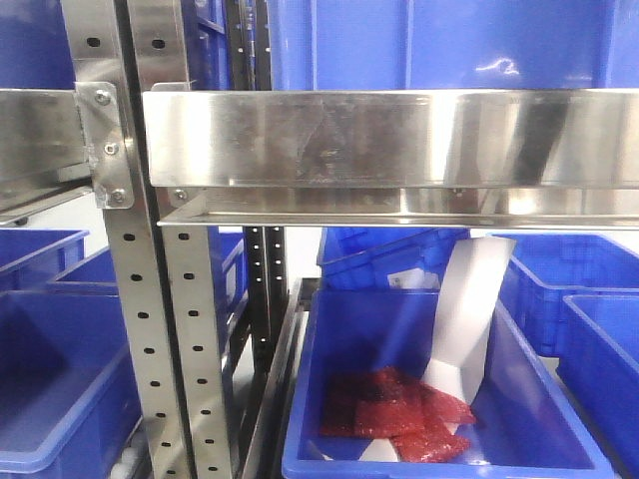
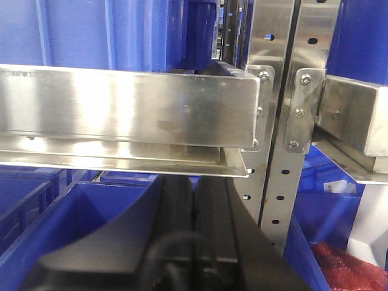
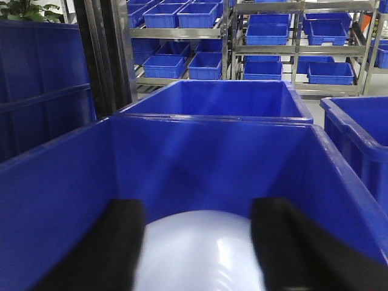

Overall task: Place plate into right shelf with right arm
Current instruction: 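Open the right gripper and raise it out of the bin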

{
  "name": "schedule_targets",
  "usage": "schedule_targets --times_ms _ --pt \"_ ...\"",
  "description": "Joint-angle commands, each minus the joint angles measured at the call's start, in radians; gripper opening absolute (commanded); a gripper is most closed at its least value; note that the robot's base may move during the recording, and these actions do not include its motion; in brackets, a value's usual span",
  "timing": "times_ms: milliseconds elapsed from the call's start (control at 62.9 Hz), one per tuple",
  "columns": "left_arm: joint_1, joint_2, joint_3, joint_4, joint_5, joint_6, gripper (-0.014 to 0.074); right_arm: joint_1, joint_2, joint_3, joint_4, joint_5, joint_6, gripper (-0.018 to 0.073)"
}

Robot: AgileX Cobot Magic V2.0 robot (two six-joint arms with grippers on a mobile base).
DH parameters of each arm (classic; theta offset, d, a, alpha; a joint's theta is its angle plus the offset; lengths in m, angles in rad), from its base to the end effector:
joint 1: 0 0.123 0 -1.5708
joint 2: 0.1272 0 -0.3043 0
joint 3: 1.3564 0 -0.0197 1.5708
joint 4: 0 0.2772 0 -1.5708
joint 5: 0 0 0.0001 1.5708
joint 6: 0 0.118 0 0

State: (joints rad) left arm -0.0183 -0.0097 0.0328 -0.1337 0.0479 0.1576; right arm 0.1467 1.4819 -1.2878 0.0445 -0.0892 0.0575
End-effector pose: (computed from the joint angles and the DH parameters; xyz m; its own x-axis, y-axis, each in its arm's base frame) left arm 0.0911 -0.0024 0.1980 0.0172 0.0237 -0.9996 0.0243 0.9994 0.0241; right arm 0.4030 0.0591 0.4149 -0.0320 0.0980 -0.9947 -0.1397 0.9850 0.1016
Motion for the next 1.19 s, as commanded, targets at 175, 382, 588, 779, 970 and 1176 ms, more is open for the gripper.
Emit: schedule_targets --times_ms 175,382,588,779,970,1176 --pt "-0.002 -0.010 0.010 -0.008 -0.090 -0.007 -0.0128 -0.004 -0.074 -0.046 -0.008 -0.104 -0.004 0.0591" --pt "-0.002 -0.010 0.010 -0.008 -0.090 -0.007 -0.0128 -0.081 -0.147 -0.043 -0.008 0.014 -0.004 0.0242" --pt "-0.002 -0.010 0.010 -0.008 -0.090 -0.007 -0.0128 -0.148 -0.234 0.005 -0.008 0.156 -0.003 0.0055" --pt "-0.002 -0.010 0.010 -0.008 -0.090 -0.007 -0.0128 -0.148 -0.380 0.198 -0.008 0.047 -0.003 0.0054" --pt "-0.002 -0.010 0.010 -0.008 -0.090 -0.007 -0.0128 -0.148 -0.581 0.457 -0.008 -0.053 -0.003 0.0054" --pt "-0.002 -0.010 0.010 -0.008 -0.090 -0.007 -0.0128 -0.148 -0.845 0.714 -0.008 -0.054 -0.003 0.0054"
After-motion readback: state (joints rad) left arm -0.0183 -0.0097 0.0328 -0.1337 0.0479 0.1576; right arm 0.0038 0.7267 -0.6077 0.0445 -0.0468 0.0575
